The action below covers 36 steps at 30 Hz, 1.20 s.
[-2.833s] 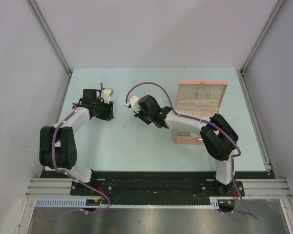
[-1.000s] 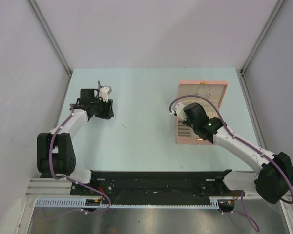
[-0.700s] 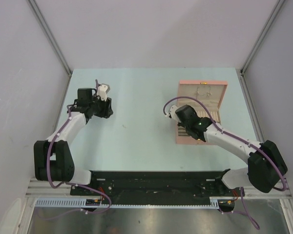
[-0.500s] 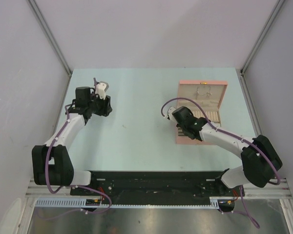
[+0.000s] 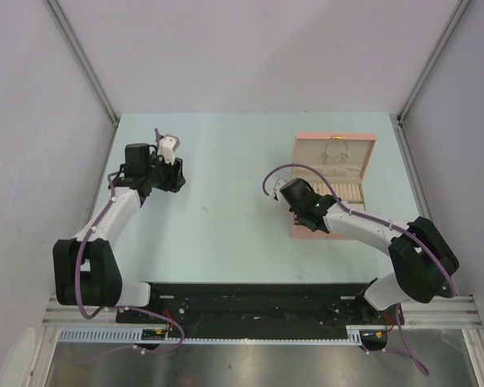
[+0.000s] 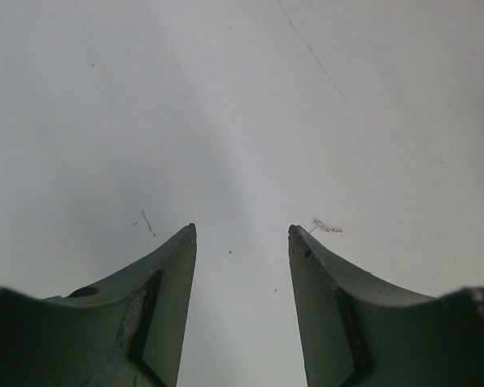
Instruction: Organize the mixed jewelry
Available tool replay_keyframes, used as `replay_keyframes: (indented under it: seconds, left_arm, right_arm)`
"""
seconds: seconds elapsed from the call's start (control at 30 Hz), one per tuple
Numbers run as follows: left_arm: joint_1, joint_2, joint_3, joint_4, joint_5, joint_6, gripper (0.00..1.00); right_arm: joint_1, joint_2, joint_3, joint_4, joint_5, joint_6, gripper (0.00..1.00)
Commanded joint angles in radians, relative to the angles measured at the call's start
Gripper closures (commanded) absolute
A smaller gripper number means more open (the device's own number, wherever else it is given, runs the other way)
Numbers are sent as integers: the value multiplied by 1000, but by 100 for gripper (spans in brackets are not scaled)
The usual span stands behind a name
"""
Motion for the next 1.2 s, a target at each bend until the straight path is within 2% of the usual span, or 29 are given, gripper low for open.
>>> replay_keyframes:
  seconds: [0.0, 1.17]
  left_arm:
    - [6, -2, 17, 30, -2, -2, 45]
    - [6, 4, 13, 42, -26, -8, 45]
  right_arm:
    - [8, -5, 2, 21, 23, -5, 100]
    - [22, -49, 2, -30, -31, 13, 100]
